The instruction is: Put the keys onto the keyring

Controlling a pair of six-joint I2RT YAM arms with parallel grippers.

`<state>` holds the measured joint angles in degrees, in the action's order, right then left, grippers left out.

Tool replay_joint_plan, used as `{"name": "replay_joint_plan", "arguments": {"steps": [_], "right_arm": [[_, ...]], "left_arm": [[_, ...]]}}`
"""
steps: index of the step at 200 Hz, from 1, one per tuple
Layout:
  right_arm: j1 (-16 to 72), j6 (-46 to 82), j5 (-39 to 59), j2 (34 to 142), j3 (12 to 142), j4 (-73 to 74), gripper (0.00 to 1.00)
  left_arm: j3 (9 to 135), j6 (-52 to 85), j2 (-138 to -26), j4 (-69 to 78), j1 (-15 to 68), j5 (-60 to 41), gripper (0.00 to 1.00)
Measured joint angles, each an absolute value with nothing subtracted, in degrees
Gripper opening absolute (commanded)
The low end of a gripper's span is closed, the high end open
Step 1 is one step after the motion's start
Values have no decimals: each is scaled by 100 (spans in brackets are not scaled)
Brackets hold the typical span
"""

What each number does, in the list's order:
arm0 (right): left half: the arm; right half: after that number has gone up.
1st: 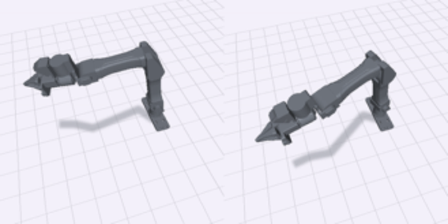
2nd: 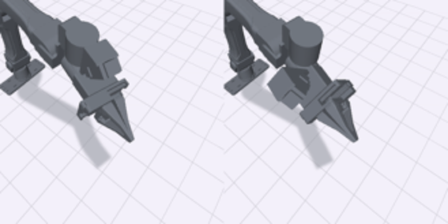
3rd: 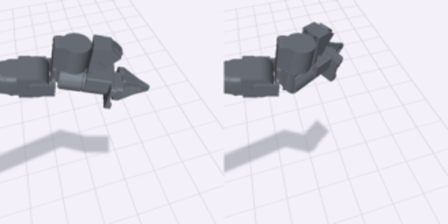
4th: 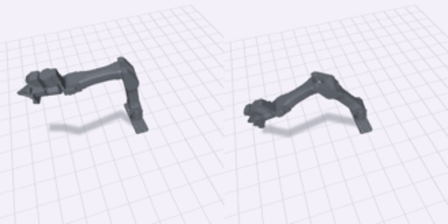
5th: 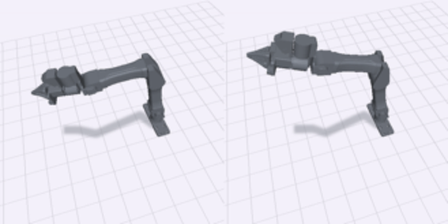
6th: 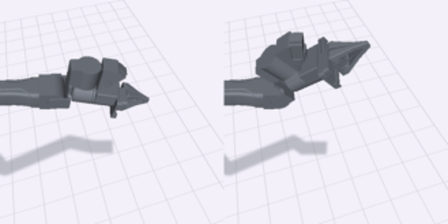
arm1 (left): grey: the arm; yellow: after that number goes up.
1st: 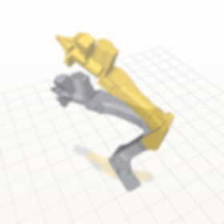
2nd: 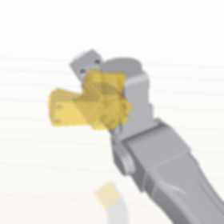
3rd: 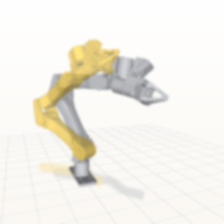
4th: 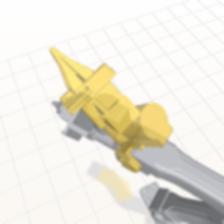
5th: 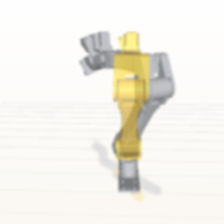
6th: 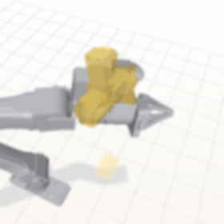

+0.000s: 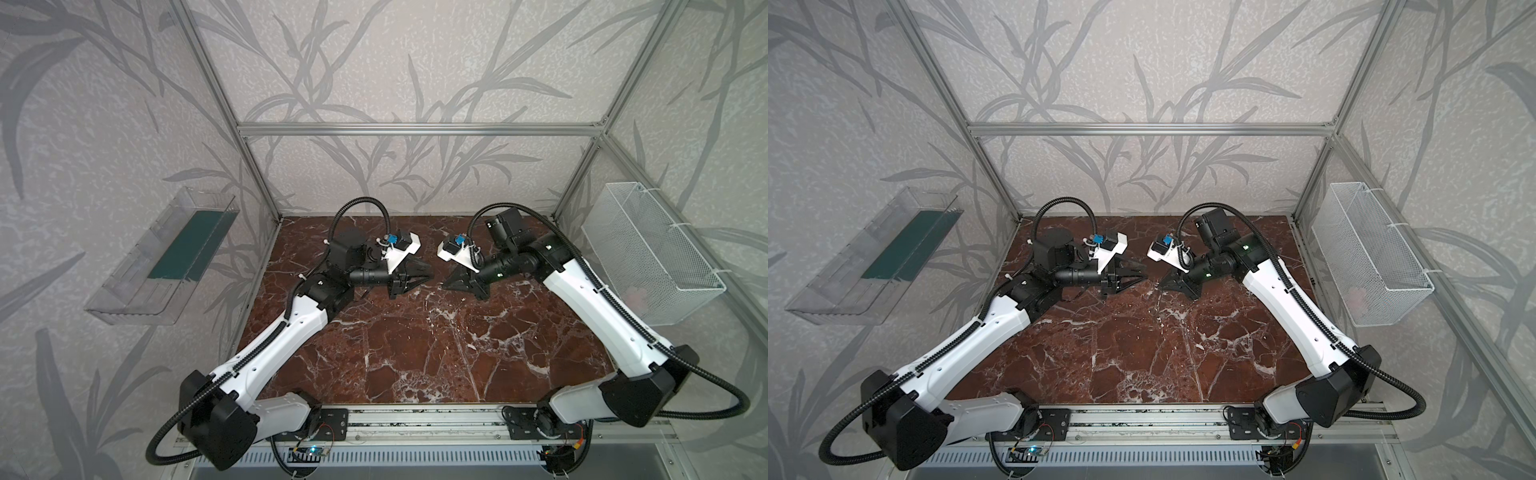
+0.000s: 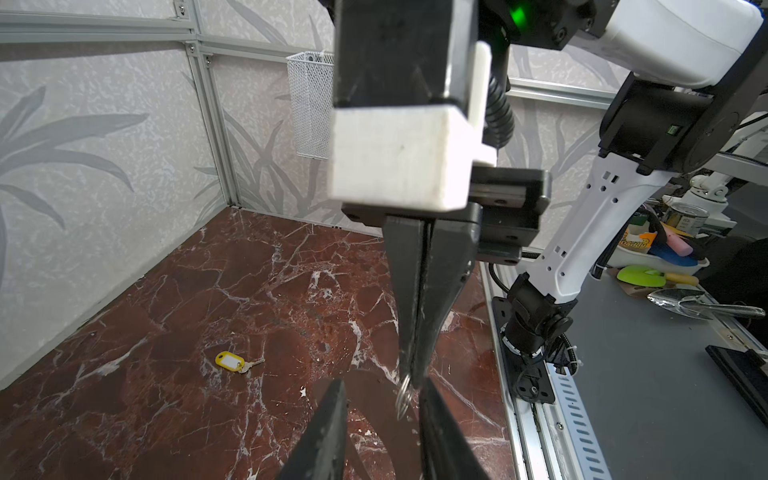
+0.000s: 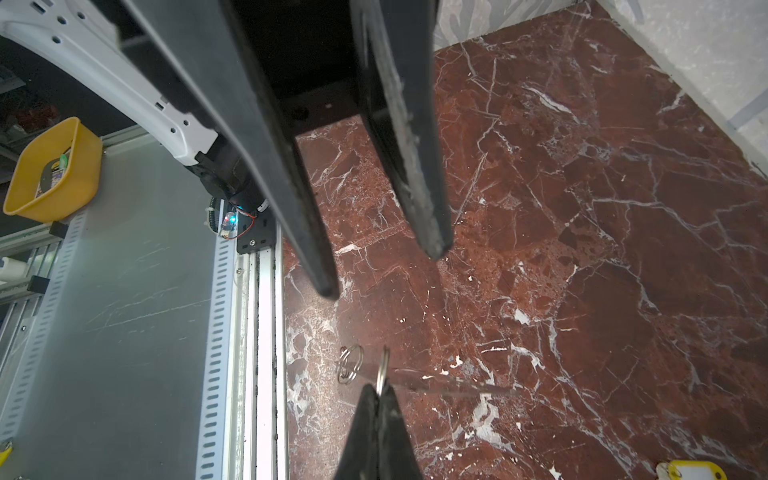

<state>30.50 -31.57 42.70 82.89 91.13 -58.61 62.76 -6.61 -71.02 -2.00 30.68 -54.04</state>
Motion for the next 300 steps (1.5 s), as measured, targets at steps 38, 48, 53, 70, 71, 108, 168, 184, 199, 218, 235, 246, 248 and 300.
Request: {"name": "replay_joint_plan", "arguments": {"steps": [38,48,53,70,71,108,168,184,199,218,235,246,248,300], "right_arm": [[3070,-3253,4427,8289,9113,-5867,0],[3072,-3271,4451,8289,9113,-5867,0],[3072,-3275,4462,8289,9113,-5867,0],[3076,-3288,4469,8289,9113,-5870,0],[3076,-3288,4469,8289,9113,-5867,0],[3076,-3291,4475,8289,9113,-5867,0],[3083,-3293,4508,8289,9113,-5865,0],[3083,-3297,4510,8289,9113,-5865,0],[3083,-3299,4512,8289,9113,-5865,0],[3083,-3310,4515,8289,9113,-5865,0],[3083,-3312,4521,8289,9113,-5865,0],[3083,-3315,4534,8289,9113,-5863,0],[3083,-3315,4541,8289,9113,-5863,0],[3083,-3319,4587,8237,9113,-5859,0]], "left_arm": [[6276,-847,-7196,-447,3105,-5406,31],[6276,-886,-7225,-495,3114,-5408,31],[6276,-904,-7234,-517,3116,-5408,31],[6276,-945,-7262,-593,3127,-5413,31],[6276,-947,-7264,-598,3127,-5413,31],[6296,-1017,-7299,-709,3179,-5459,31],[6383,-1210,-7363,-982,3288,-5568,30],[6451,-1247,-7406,-1070,3310,-5572,29],[6532,-1293,-7448,-1133,3334,-5577,27],[6569,-1352,-7461,-1181,3361,-5588,24],[6569,-1374,-7467,-1227,3380,-5590,21],[6569,-1396,-7467,-1245,3387,-5586,21],[6569,-1398,-7467,-1251,3389,-5586,21],[6591,-1505,-7470,-1404,3439,-5537,11]]}}
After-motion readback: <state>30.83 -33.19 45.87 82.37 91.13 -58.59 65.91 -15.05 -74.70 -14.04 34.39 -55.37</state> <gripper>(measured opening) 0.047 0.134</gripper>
